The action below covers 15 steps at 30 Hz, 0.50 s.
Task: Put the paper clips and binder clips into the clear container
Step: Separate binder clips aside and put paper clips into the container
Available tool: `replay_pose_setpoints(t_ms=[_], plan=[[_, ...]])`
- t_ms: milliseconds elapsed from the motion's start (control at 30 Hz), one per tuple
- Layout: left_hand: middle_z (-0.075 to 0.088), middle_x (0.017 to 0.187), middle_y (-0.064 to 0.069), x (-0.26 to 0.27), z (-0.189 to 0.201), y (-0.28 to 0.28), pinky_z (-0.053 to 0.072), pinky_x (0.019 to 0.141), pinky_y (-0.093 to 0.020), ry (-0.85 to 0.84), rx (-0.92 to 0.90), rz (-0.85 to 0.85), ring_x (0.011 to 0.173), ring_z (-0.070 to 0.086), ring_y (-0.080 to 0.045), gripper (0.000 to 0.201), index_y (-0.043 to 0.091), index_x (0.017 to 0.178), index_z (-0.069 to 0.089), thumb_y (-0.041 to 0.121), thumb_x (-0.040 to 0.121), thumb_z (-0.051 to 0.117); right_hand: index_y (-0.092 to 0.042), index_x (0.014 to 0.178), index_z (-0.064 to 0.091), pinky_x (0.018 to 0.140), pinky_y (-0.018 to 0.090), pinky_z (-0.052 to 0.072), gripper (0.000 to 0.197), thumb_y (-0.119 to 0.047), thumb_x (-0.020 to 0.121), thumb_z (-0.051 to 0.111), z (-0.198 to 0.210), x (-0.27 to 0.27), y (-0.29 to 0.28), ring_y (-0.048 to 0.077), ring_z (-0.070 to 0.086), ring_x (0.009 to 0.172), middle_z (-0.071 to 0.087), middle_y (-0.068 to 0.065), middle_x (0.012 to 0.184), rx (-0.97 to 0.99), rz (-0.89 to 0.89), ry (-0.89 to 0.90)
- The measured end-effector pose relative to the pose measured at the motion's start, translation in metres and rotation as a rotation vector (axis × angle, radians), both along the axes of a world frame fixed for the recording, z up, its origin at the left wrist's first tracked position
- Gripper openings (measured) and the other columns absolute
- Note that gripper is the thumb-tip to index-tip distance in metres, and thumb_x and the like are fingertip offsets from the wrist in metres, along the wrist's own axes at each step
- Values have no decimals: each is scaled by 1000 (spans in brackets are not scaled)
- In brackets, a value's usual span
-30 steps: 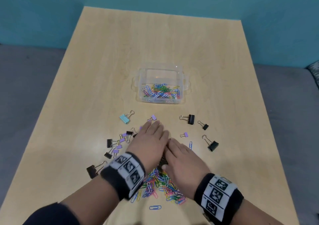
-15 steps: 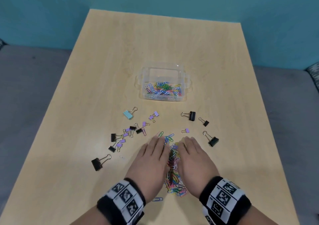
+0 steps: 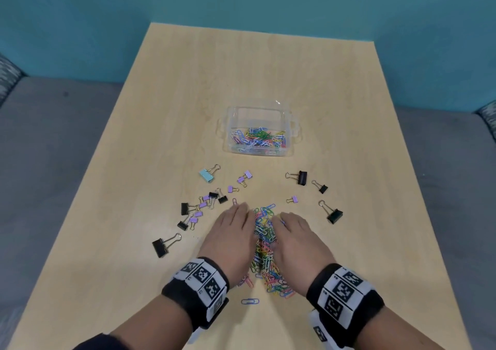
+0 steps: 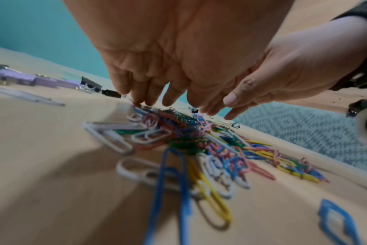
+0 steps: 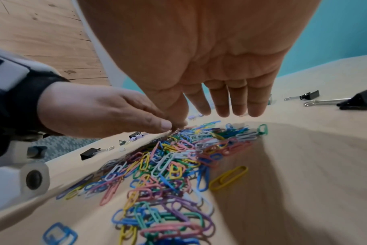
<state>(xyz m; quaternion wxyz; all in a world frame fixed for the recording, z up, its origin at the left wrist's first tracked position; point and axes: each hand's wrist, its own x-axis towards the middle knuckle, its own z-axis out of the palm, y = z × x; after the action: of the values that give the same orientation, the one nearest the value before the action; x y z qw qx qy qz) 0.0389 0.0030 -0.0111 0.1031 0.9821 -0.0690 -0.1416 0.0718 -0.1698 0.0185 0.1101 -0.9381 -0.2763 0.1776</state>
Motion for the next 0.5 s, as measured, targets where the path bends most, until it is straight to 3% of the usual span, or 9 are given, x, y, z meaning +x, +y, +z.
replay_pose_setpoints(t_ms=[133,233,300,400,500], plan=[[31,150,-17,1,-6,3,28,112,-44,-12,-71,4,141,24,-33,58,5,142,33,28,92,17,-3,140,35,110,46,31,57,-15,86,46,-12,13,14,35,28,138,36,16,145,-14,73,7],[29,152,-14,-2,-14,4,24,114,-41,4,-78,-93,143,19,-28,60,6,145,28,28,91,15,-2,144,27,113,45,25,65,-26,84,20,-25,17,24,34,21,141,30,17,150,-62,147,39],[39,146,-11,-8,-5,7,27,114,-38,-3,-112,-151,139,30,-25,57,7,141,36,26,90,19,-3,143,28,112,45,27,70,-30,81,9,-26,9,21,35,23,140,31,17,149,-114,208,54],[55,128,-6,-30,16,15,38,107,-33,-58,-163,-148,122,50,-24,45,11,127,52,24,88,35,-10,136,37,108,43,35,58,-30,86,17,-11,-7,1,31,31,134,38,10,142,-91,220,46],[49,133,-7,-64,28,25,51,90,-40,-39,-118,35,114,49,-28,54,15,129,48,40,81,46,-18,140,33,98,41,45,55,-32,88,40,2,-25,-29,29,33,132,34,7,146,-71,-6,75]])
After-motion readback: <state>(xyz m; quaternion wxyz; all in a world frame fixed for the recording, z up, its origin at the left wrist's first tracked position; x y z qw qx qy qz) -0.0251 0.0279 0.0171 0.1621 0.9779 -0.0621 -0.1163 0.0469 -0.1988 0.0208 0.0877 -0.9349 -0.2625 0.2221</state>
